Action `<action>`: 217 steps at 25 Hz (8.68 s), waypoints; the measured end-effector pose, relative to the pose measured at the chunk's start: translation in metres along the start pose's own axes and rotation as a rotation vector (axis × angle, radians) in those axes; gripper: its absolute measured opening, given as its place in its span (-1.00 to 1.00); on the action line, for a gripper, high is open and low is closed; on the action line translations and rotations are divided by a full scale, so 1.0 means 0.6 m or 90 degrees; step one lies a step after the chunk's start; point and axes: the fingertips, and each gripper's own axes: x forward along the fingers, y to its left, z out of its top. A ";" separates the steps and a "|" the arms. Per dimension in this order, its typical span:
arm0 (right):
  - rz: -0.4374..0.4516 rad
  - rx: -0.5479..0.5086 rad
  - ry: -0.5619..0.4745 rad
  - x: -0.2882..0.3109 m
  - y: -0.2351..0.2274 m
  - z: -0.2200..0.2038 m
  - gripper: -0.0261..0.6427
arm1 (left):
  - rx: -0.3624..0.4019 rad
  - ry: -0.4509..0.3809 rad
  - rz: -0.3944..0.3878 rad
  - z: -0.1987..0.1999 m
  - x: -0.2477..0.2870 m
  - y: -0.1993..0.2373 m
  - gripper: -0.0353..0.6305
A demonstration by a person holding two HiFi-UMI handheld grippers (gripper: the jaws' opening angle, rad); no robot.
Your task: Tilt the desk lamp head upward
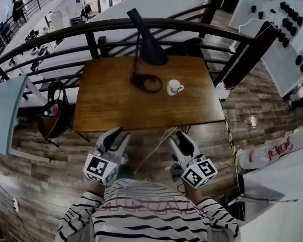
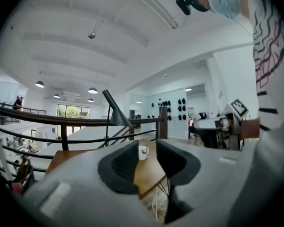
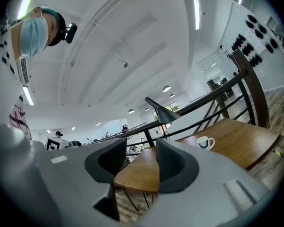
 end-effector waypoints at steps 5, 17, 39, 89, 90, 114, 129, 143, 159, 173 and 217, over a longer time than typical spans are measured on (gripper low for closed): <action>-0.019 0.010 -0.003 0.065 0.000 0.001 -0.28 | -0.007 -0.001 -0.025 0.005 0.029 0.063 -0.49; -0.046 0.012 -0.009 0.252 -0.035 0.016 -0.22 | -0.016 0.017 -0.050 0.004 0.111 0.244 -0.41; -0.112 0.019 -0.034 0.531 -0.098 0.022 -0.23 | -0.006 0.033 -0.110 0.002 0.235 0.518 -0.41; 0.121 0.042 0.090 0.605 -0.406 0.106 -0.05 | 0.041 0.118 0.041 -0.065 0.618 0.508 -0.42; 0.125 0.043 0.087 0.606 -0.405 0.109 -0.04 | 0.040 0.120 0.040 -0.066 0.622 0.510 -0.42; 0.146 0.060 0.060 0.595 -0.413 0.122 -0.05 | 0.043 0.113 0.021 -0.087 0.724 0.537 -0.42; 0.126 0.049 -0.004 0.548 -0.403 0.197 -0.02 | 0.041 0.107 0.045 -0.073 0.727 0.548 -0.75; 0.098 0.017 -0.045 0.515 -0.381 0.265 -0.02 | 0.021 0.076 0.029 -0.073 0.716 0.544 -0.75; 0.059 -0.012 -0.049 0.515 -0.364 0.306 -0.02 | 0.004 0.064 0.041 -0.078 0.711 0.553 -0.75; 0.033 -0.053 -0.075 0.513 -0.352 0.382 -0.02 | -0.017 0.058 0.051 -0.069 0.712 0.551 -0.74; 0.074 -0.184 -0.061 0.549 -0.274 0.521 0.00 | -0.041 0.055 0.054 -0.079 0.704 0.558 -0.73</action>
